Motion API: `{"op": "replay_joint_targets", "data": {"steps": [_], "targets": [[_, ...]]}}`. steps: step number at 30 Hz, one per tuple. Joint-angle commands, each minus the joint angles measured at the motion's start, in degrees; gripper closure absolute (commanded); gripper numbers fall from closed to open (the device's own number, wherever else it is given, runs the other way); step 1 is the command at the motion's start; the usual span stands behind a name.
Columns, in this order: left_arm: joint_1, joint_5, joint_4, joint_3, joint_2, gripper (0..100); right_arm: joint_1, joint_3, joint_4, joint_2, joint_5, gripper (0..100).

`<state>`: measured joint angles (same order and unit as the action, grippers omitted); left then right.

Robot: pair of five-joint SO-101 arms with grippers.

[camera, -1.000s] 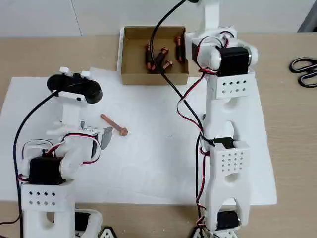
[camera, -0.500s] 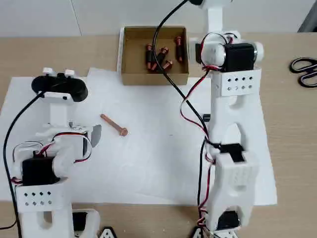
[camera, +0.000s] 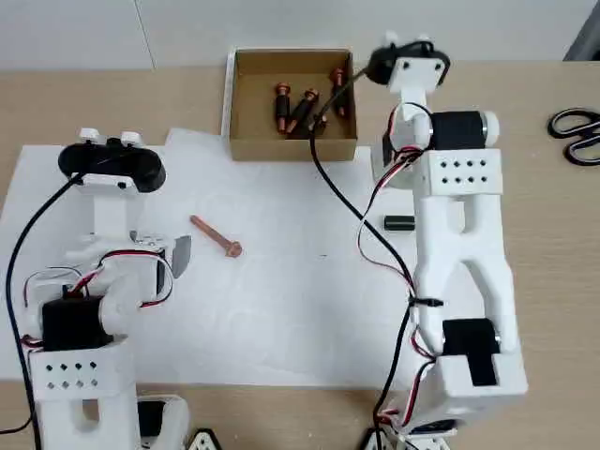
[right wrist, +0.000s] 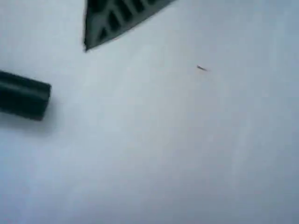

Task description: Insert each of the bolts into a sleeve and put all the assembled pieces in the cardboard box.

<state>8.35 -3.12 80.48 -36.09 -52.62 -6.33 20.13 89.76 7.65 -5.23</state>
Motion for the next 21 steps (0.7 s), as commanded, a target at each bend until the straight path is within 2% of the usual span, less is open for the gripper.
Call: {"op": "replay_joint_targets", "data": {"steps": [1, 5, 9, 13, 21], "targets": [[0.2, 0.2, 0.3, 0.3, -0.4, 76, -0.3, -0.4, 0.0, 3.1, -15.5, 84.2], [0.2, 0.2, 0.3, 0.3, -0.4, 76, -0.5, -0.4, 1.5, 7.3, -33.7, 84.2], [0.2, 0.8, 0.4, 0.3, -0.4, 76, 0.4, -0.4, 3.5, 9.6, -45.9, 84.2], [0.2, 4.0, 0.4, 0.3, -0.4, 76, 1.5, -0.4, 2.9, 11.7, -51.0, 84.2], [0.2, 4.1, 0.4, 0.2, -0.4, 76, 3.1, 1.0, 2.0, 17.1, -57.7, 84.1]]}}
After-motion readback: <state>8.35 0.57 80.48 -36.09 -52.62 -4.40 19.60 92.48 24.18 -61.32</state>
